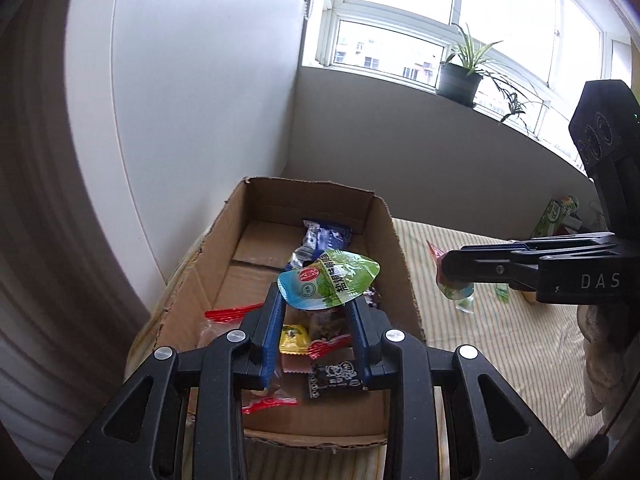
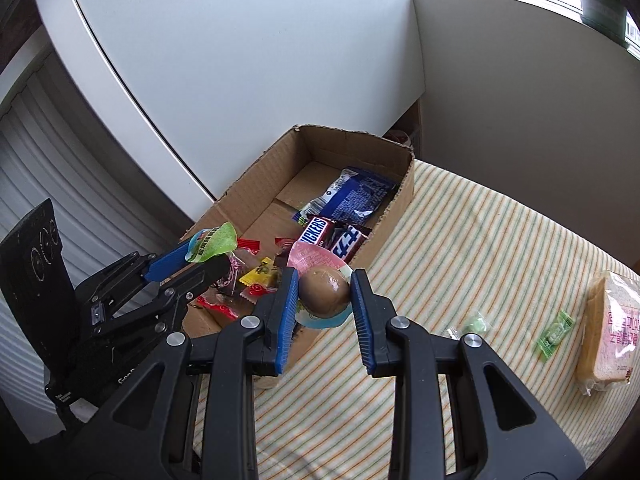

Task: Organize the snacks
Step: 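Carry the pouch and egg candy into the box and open both tools, then withdraw both tools from the box toward the green candies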

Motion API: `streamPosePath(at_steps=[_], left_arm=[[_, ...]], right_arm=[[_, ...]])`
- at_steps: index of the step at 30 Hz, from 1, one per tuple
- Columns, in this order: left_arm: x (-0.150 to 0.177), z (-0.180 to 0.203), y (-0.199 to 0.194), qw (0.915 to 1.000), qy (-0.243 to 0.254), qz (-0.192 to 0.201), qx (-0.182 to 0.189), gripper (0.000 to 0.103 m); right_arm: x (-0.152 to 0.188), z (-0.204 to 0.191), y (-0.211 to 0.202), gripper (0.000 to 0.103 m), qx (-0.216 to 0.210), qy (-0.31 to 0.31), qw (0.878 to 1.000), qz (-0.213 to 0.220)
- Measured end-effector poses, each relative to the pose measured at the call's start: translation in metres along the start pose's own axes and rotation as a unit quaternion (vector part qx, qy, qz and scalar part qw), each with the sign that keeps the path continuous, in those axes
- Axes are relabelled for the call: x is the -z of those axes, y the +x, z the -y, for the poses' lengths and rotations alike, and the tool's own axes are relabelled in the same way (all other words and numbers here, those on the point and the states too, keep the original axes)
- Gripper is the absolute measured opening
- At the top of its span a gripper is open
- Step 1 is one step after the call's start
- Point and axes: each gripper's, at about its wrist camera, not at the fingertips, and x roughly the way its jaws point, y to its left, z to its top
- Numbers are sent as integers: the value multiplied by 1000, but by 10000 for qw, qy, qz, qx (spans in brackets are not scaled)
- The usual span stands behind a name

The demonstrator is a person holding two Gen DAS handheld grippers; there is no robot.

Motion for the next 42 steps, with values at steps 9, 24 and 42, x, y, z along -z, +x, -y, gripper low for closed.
streamPosePath(at_steps=[9, 24, 42], left_arm=[[2, -27, 14, 9991, -154, -190, -334, 29], [1, -27, 9, 9987, -192, -80, -460, 55], [-1, -8, 7, 9995, -83, -3, -315, 55]], right_arm=[[7, -34, 29, 28, -121, -392, 9987, -300], [12, -39, 24, 58, -38, -606, 9980, -162], [24, 9, -27, 61, 272, -181, 9994, 122]])
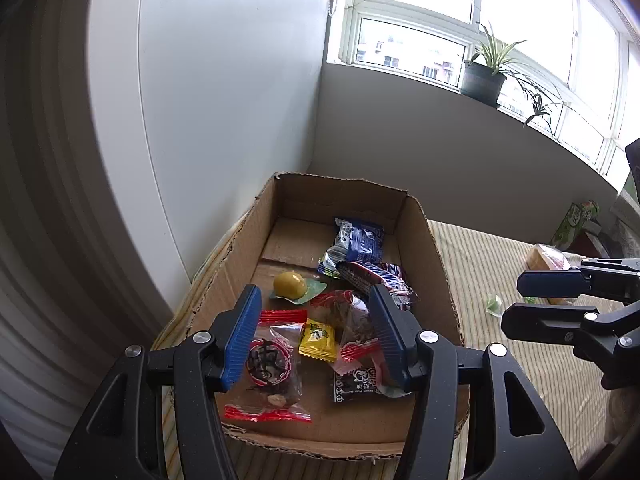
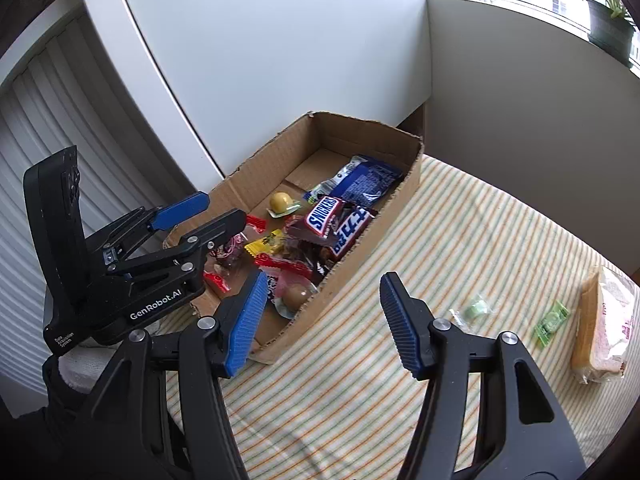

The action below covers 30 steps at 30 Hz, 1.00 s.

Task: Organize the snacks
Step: 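Withdraw both tools from the box toward the green candies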

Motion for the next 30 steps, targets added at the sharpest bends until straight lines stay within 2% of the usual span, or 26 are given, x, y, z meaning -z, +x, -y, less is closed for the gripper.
streamPosePath(at_steps=[6, 15, 23, 30], left_arm=[[-5, 17, -4, 9998, 22, 112, 149, 55], [-6, 65, -7, 9982, 332, 165, 475, 55], [2, 102, -6, 9948, 614, 60, 812, 55], [12, 134, 3, 9901, 904, -150, 1065, 55]], right_arm=[[9, 50, -29, 61, 269, 482, 9984, 136], [28, 113, -69, 61, 541, 1080, 9921, 342], [50, 146, -79, 61, 314, 1625, 9856, 337], [64, 165, -71, 61, 111, 1991, 9793, 332]])
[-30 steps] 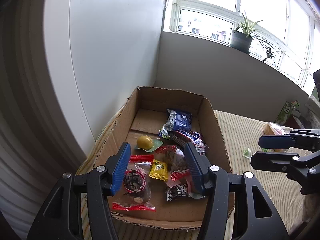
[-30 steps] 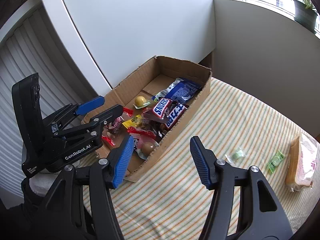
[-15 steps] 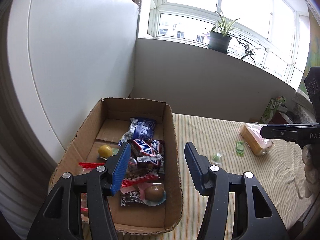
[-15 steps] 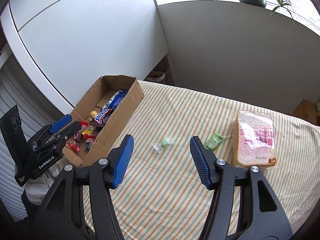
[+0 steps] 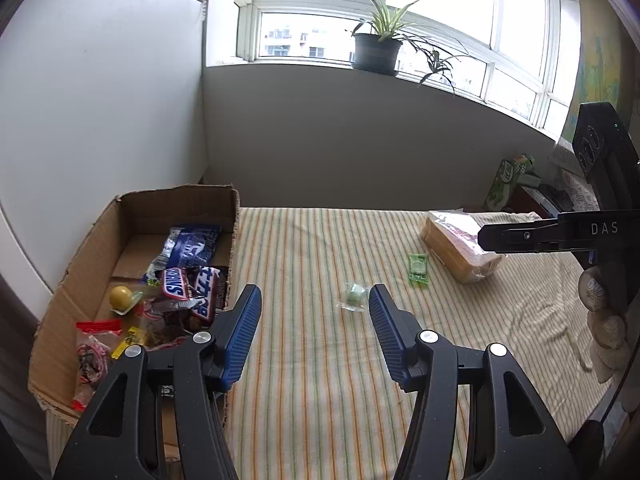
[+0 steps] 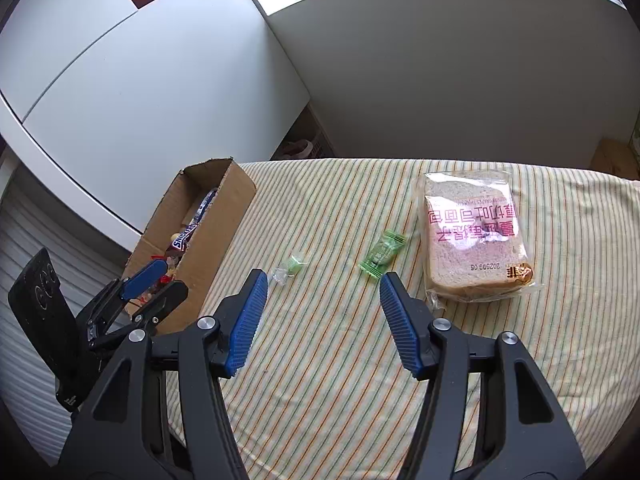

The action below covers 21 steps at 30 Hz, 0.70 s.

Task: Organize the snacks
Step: 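Withdraw both tools from the box toward the green candies, then grasp the small clear green candy with the left tool while the right grasps the green-wrapped candy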

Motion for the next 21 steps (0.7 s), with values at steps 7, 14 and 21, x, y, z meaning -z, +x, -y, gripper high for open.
streamPosePath(at_steps=[7, 14, 21], left_arm=[[2, 18, 23, 9992, 97, -334, 197, 55], [3, 25, 44, 9979, 143, -592, 205, 55], [4, 27, 63, 9964, 176, -807, 213, 52]], right_arm=[[2, 12, 25, 59, -30, 189, 9997, -156], [-3, 15, 60, 55, 310, 270, 9983, -406], [-8, 18, 86, 43, 562, 390, 9961, -559]])
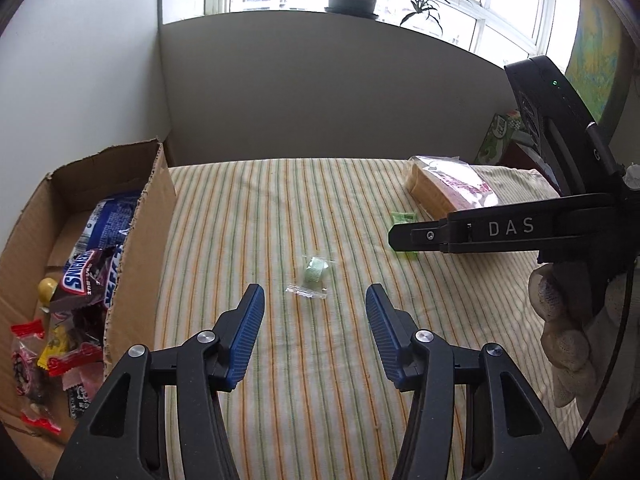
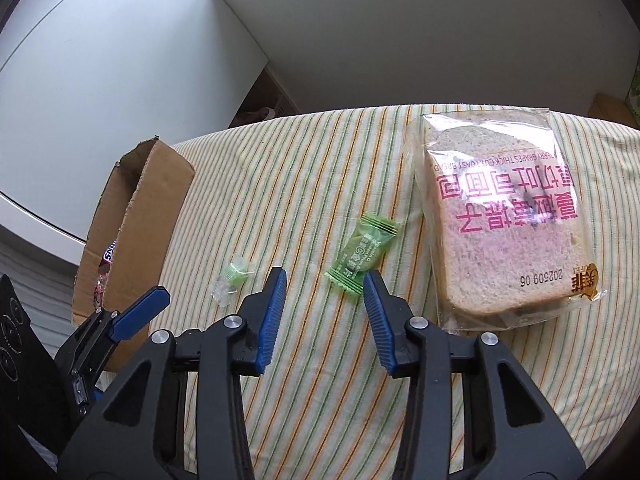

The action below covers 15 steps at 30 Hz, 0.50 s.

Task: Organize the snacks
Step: 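Grasp the small clear green candy with the left tool while the right grasps the green-wrapped candy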

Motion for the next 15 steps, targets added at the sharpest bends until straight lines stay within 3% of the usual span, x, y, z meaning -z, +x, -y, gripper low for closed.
streamPosePath(at_steps=[8, 15], left_arm=[[-3, -8, 18, 9997, -117, -206, 90, 50], [-7, -5, 23, 9997, 19, -237, 104, 50]], right_arm=[[-8, 0, 8, 39, 499, -20, 9988, 19], [-18, 13, 9, 39, 465, 121, 9988, 30]])
